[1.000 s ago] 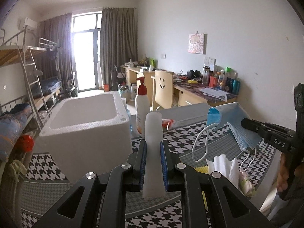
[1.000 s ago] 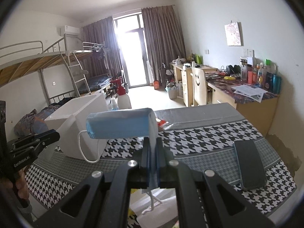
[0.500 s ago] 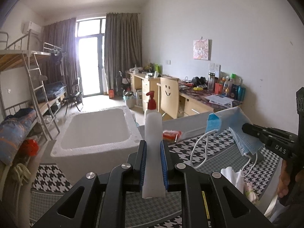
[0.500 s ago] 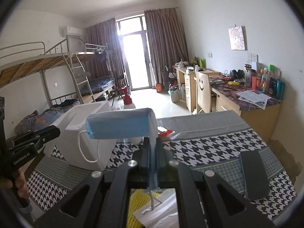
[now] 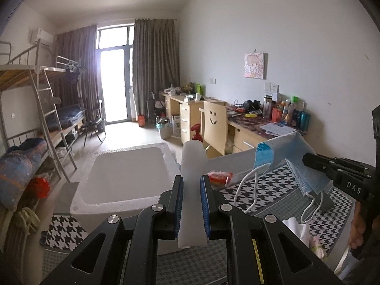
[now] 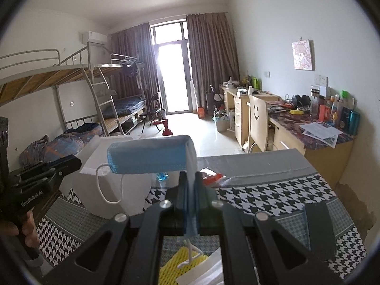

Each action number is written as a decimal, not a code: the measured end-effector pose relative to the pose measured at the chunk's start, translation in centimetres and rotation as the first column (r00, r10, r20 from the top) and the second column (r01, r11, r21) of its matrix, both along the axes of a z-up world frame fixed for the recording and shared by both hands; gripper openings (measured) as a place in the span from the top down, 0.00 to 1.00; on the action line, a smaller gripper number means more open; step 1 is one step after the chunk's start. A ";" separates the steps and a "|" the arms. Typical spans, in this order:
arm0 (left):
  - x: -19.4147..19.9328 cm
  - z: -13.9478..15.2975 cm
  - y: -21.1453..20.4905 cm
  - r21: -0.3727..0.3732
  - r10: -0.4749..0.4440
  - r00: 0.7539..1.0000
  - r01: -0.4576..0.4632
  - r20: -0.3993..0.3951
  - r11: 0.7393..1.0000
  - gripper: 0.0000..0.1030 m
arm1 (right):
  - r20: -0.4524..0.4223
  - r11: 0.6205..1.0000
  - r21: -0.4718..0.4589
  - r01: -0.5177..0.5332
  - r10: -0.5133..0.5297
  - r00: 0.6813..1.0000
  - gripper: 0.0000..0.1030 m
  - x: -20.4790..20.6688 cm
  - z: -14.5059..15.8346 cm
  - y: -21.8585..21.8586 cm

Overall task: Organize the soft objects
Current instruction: 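Carry the tube in the left tool while the right tool carries the mask toward the foam box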

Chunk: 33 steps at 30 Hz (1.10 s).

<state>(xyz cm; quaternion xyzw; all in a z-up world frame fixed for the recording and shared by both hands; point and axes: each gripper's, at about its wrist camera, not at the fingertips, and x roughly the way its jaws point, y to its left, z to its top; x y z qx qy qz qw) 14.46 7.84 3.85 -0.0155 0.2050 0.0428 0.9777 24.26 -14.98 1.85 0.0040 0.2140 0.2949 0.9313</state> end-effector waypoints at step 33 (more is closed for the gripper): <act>2.3 1.9 3.8 0.018 0.125 0.992 -0.125 0.013 0.992 0.85 | 0.017 0.994 -0.020 -0.106 0.107 0.994 0.93 1.8 3.1 4.6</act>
